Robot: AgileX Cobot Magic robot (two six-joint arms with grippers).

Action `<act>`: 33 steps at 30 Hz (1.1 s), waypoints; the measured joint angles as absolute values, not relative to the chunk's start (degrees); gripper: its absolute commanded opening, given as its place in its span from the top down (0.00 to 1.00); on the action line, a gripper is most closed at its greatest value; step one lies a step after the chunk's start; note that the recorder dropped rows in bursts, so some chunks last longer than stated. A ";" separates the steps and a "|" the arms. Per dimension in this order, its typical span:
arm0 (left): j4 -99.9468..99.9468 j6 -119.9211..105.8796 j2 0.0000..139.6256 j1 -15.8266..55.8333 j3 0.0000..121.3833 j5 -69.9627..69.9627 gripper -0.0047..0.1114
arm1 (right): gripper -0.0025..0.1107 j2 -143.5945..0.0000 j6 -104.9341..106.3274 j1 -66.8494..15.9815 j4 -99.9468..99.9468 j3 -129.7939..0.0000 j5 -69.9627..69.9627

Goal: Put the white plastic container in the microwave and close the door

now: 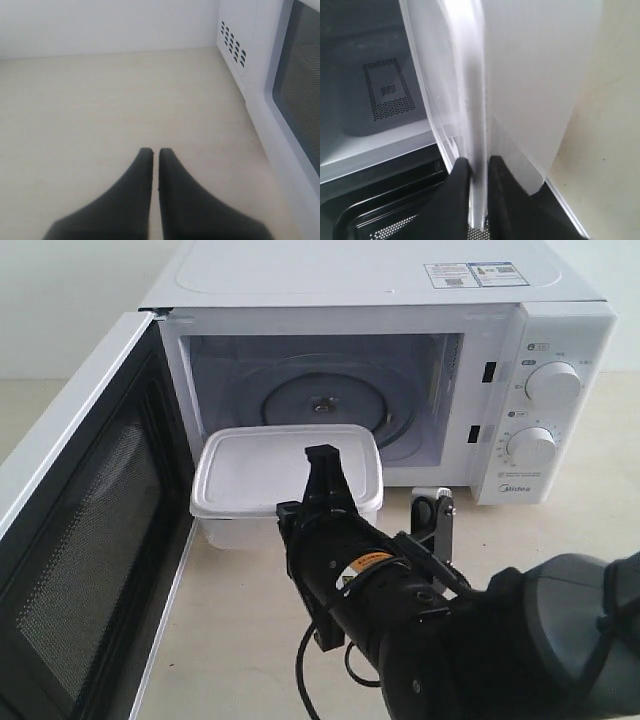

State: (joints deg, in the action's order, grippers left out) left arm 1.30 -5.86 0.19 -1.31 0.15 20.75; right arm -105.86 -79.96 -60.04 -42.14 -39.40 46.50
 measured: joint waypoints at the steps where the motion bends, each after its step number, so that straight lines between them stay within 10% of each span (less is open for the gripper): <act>1: 1.30 -5.86 0.19 -1.31 0.15 20.75 0.92 | 0.98 -105.86 -79.96 -60.19 -42.60 -38.89 46.81; 33: 1.30 -5.86 0.19 -1.31 0.15 20.75 0.92 | 0.98 -102.17 -78.65 -64.52 -43.71 -33.19 55.43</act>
